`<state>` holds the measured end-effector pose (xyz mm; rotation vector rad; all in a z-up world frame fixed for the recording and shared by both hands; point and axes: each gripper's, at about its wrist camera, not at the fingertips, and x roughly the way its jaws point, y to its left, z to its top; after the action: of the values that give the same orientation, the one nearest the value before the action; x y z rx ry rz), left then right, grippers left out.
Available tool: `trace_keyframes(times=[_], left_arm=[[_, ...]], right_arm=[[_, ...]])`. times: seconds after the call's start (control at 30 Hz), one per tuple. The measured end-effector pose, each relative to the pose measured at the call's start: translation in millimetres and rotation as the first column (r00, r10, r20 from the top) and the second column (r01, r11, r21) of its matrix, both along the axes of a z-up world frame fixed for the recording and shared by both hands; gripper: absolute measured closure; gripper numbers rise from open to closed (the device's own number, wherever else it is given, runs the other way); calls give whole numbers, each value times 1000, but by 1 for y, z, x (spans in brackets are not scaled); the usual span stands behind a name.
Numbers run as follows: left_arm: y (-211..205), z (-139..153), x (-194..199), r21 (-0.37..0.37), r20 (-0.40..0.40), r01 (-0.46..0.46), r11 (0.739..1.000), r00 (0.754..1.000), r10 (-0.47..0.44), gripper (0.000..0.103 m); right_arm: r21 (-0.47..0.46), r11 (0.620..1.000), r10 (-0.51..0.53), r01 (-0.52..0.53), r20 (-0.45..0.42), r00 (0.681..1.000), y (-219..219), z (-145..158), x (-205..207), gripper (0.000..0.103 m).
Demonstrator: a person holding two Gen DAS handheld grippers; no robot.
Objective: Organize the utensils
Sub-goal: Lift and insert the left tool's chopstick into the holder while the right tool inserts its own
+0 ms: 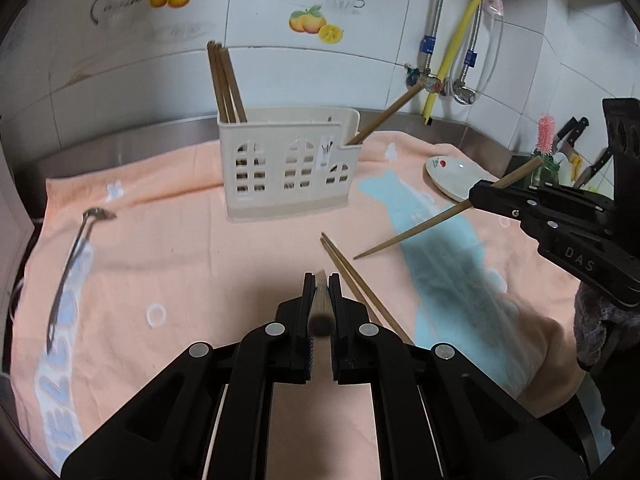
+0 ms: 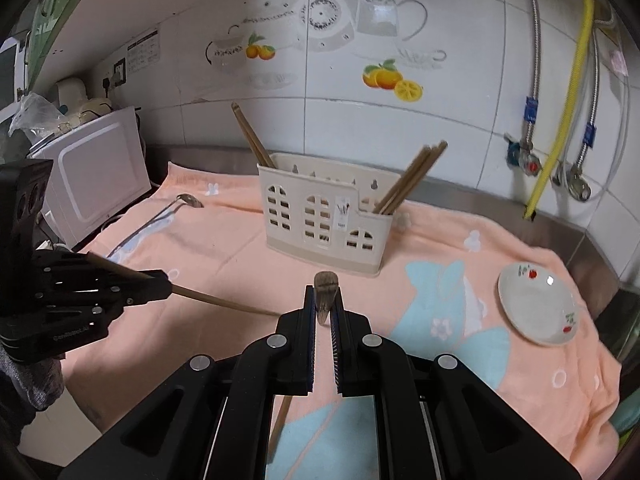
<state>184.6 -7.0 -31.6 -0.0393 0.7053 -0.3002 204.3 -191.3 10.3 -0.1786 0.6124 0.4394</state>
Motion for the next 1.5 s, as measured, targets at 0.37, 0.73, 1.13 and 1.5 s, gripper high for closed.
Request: trace_keyframes(times=[0.37,0.73,1.13,1.5], left_arm=[[2,42,35,28,34,18,999,999,-19,98],[8,109,59,42,139,9,999,990,-15,98],[10,168,101,31,254,-32,999,967,23,98],[25,151,144,-23,234,-117,993,965,119,98]], right_arm=[[8,1000,18,-18,20,1000,4,60,38,96],[-1,1000,-7,7,59,998,3,123,78,96],[-10,999,-47,47,-16,999,8,97,127,96],[-15,999,-40,39,-58,998,13,72,141,96]])
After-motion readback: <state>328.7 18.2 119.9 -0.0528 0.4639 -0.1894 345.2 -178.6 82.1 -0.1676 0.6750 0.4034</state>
